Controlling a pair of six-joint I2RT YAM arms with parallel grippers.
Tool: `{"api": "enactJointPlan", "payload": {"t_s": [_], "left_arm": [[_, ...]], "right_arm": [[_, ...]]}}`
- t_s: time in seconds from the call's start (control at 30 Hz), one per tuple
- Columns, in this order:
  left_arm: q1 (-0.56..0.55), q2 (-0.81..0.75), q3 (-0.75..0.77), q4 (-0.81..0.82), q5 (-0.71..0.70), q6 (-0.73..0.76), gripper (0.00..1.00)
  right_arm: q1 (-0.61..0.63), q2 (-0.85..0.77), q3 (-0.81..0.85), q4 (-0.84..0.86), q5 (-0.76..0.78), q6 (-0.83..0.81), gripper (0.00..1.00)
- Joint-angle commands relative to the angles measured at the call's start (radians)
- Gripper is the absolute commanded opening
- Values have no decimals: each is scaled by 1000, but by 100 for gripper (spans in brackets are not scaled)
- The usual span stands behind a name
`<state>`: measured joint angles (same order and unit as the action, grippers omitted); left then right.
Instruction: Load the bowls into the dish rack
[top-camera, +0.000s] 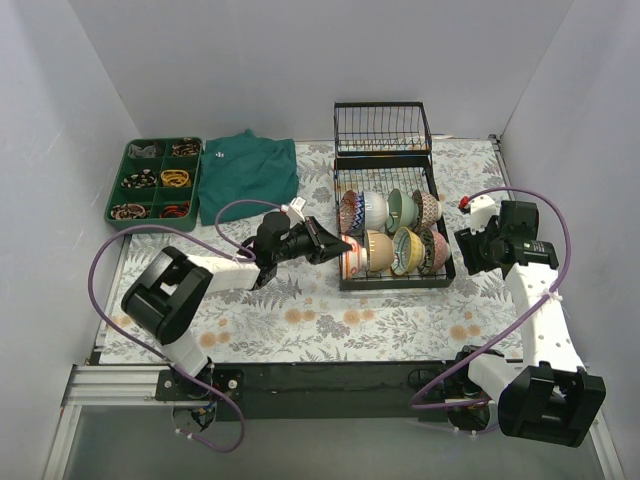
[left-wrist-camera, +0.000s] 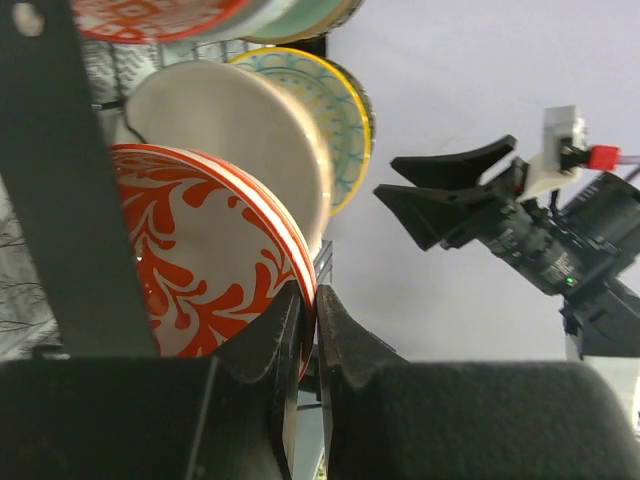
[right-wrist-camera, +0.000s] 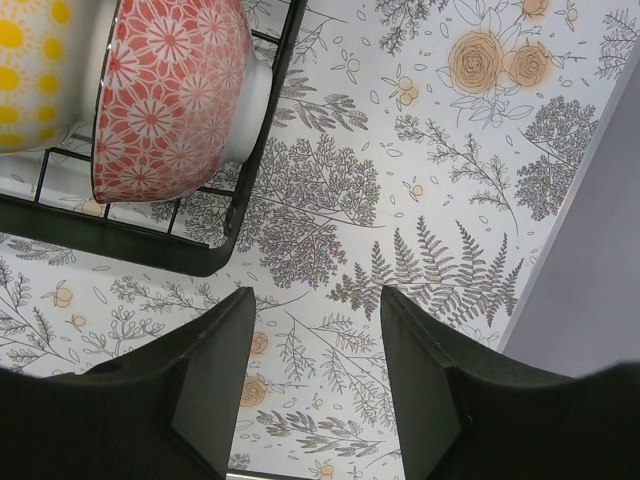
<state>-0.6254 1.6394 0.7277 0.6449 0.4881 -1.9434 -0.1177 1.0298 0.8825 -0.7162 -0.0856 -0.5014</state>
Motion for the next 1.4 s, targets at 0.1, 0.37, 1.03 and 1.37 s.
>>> {"api": "enactJointPlan", "payload": {"t_s": [0.1, 0.37, 1.03, 1.37], "left_arm": [[-2, 66, 22, 88, 38, -14, 0], [1, 79, 53, 84, 70, 15, 28], [98, -227, 6, -132, 116, 240, 55], [256, -325, 260, -612, 73, 957, 78]], "right_arm": [[-3, 18, 19, 15, -26, -8, 61], [-5, -16, -7, 14, -14, -6, 61], [-14, -28, -14, 18, -19, 4, 62], [-16, 130, 245, -6, 58, 233, 74]]}}
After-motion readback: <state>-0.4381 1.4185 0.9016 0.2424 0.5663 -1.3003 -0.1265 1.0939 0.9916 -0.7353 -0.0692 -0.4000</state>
